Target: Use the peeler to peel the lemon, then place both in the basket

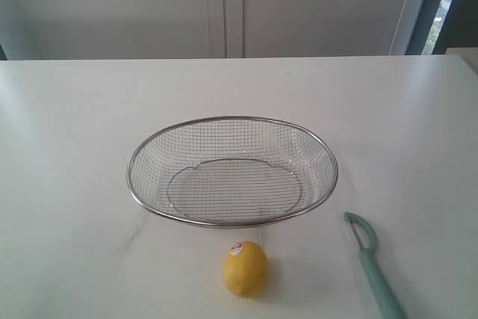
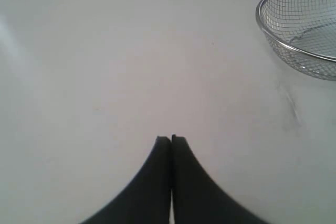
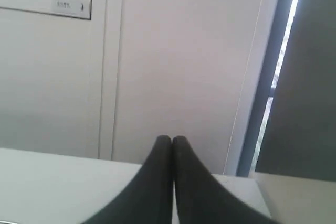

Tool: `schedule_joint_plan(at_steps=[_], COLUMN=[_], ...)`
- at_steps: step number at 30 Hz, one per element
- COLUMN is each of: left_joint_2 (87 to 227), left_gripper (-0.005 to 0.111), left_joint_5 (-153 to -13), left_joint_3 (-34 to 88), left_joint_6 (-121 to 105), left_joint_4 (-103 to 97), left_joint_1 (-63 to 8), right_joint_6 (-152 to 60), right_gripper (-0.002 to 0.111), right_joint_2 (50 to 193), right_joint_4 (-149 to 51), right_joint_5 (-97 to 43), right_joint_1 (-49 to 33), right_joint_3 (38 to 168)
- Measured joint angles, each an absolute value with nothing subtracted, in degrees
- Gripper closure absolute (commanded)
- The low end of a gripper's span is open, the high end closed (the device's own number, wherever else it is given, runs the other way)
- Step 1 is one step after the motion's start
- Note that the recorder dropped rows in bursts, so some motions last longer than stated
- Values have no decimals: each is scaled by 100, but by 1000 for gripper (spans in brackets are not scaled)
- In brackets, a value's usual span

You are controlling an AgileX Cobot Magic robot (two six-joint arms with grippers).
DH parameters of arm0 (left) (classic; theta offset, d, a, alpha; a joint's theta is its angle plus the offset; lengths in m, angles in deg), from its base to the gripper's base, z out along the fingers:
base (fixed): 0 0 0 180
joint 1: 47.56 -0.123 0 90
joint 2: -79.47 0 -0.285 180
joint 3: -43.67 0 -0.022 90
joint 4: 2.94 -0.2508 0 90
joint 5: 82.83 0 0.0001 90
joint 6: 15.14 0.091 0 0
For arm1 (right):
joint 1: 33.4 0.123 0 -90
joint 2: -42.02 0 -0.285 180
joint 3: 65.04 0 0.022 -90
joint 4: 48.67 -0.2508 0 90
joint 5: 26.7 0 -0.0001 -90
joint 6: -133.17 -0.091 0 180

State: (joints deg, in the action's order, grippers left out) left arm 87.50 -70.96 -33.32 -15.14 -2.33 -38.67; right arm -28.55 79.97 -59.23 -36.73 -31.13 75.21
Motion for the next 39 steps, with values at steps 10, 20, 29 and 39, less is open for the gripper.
schedule_joint_plan(at_steps=[10, 20, 29, 39], left_joint_2=[8750, 8750, 8750, 8750], left_gripper=[107, 107, 107, 107], left_joint_5=[-7096, -7096, -7096, -7096], left_joint_3=[-3332, -3332, -3332, -3332], left_joint_6=[-1514, -1514, -1514, -1514], left_joint_4=[-233, -233, -233, -233], left_joint_1=[-3867, -3867, -3867, -3867], right_joint_6=[-3067, -3280, -3292, -3372], right_gripper=[108, 108, 108, 108], right_joint_2=[9218, 10288, 11028, 11744], right_joint_4=[-5923, -5923, -5925, -5925], right_joint_5=[-5181, -7366, -8349, -8784], right_joint_1=[-3113, -3113, -2707, -2225], right_joint_3=[8307, 9144, 9288, 9288])
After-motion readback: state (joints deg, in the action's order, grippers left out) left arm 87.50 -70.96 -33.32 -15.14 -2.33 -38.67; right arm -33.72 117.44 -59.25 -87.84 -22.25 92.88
